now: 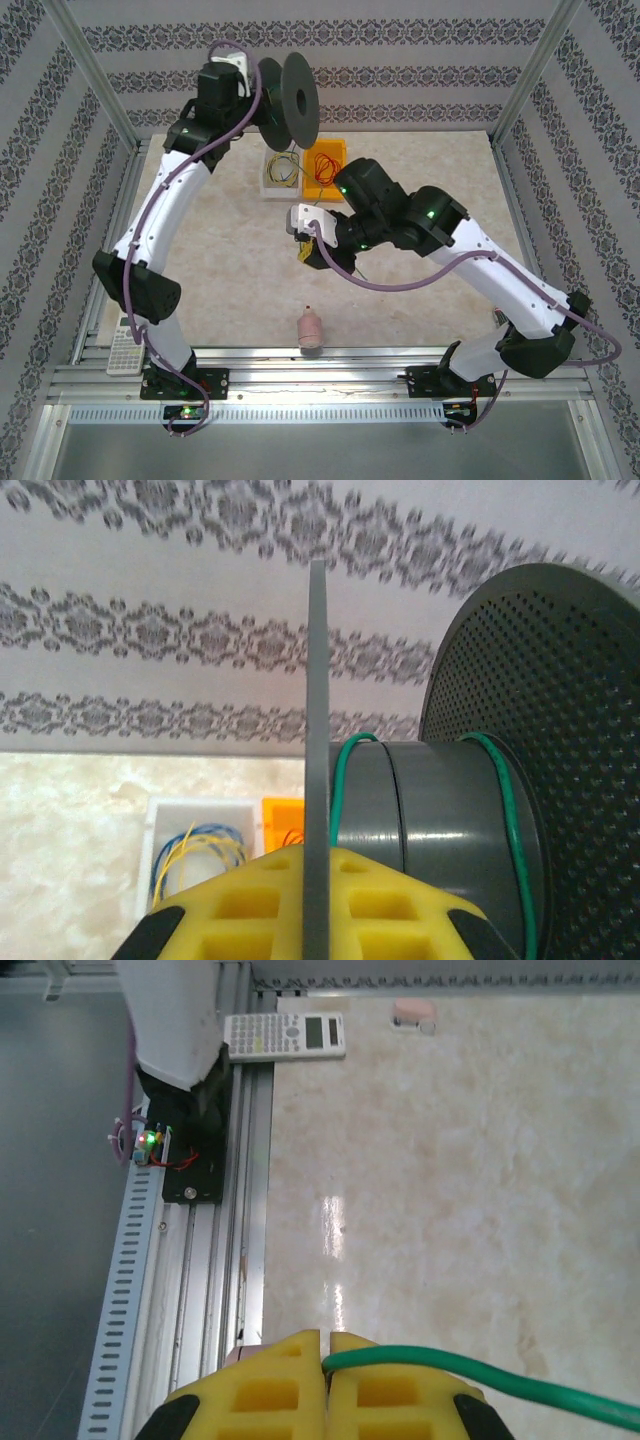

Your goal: Wrap the cables

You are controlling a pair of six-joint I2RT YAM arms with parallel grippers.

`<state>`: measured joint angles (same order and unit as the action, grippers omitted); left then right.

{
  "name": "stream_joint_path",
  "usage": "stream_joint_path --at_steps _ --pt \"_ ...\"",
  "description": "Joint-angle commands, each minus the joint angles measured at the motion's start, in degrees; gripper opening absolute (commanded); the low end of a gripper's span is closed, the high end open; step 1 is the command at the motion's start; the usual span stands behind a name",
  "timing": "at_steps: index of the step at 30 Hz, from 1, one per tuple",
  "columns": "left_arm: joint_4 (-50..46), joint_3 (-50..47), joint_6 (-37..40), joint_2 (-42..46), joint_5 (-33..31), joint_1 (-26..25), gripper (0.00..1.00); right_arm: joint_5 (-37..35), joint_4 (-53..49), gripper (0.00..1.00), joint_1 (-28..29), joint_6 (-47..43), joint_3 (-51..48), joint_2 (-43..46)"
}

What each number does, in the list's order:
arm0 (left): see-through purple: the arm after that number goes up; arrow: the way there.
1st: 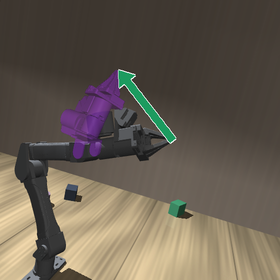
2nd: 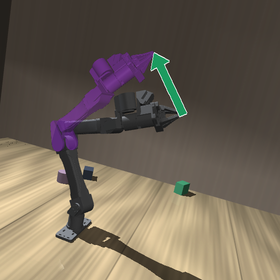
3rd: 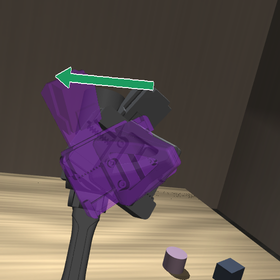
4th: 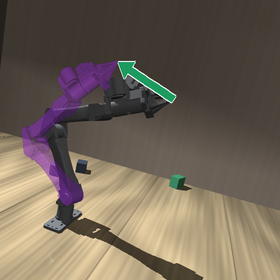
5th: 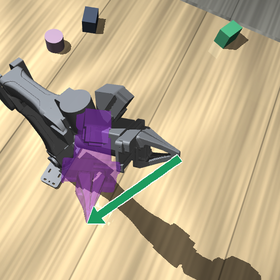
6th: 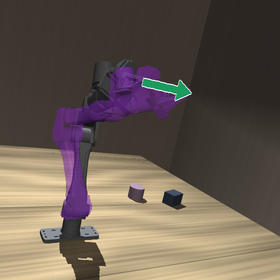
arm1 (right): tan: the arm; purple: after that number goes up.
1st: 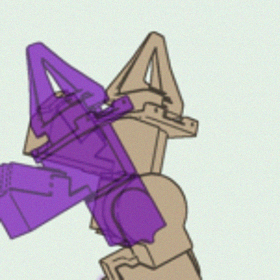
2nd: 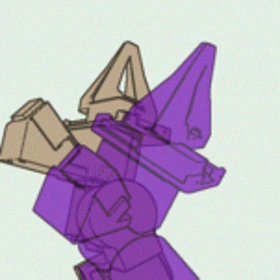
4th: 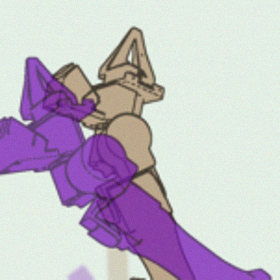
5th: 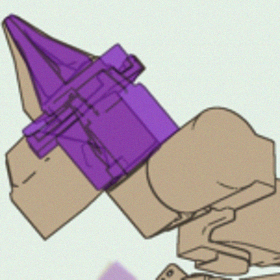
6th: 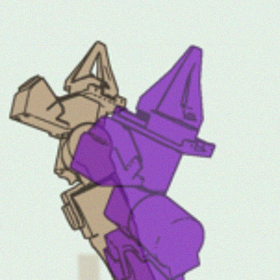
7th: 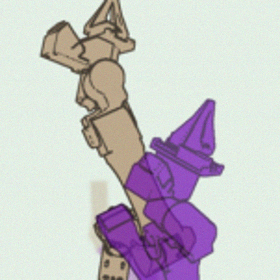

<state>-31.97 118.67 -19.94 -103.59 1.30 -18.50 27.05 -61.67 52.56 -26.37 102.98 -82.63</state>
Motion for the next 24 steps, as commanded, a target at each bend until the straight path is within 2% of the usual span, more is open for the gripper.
stream_joint_path --at_steps 1,7,12,18,24 --pt "-3.57 4.54 6.41 -2.02 -5.56 -1.92 0.0 -0.9 -7.96 0.0 1.15 -5.82 8.45 -2.4" --pt "-10.91 5.98 14.14 -5.33 -5.88 -6.01 0.0 -2.17 -13.95 0.0 -0.39 -12.03 25.58 -8.36" --pt "-15.86 3.31 20.7 -4.64 -6.08 -8.61 0.0 3.05 -13.6 0.0 -7.39 -13.53 34.16 -12.48" --pt "-16.58 -4.84 25.81 0.25 -1.53 -8.92 0.0 12.4 -7.55 0.0 -17.13 -11.67 35.48 -14.31" --pt "-21.67 -7.81 31.94 1.14 1.16 -10.17 0.0 25.23 5.49 0.0 -27.9 -3.42 31.64 -14.4"
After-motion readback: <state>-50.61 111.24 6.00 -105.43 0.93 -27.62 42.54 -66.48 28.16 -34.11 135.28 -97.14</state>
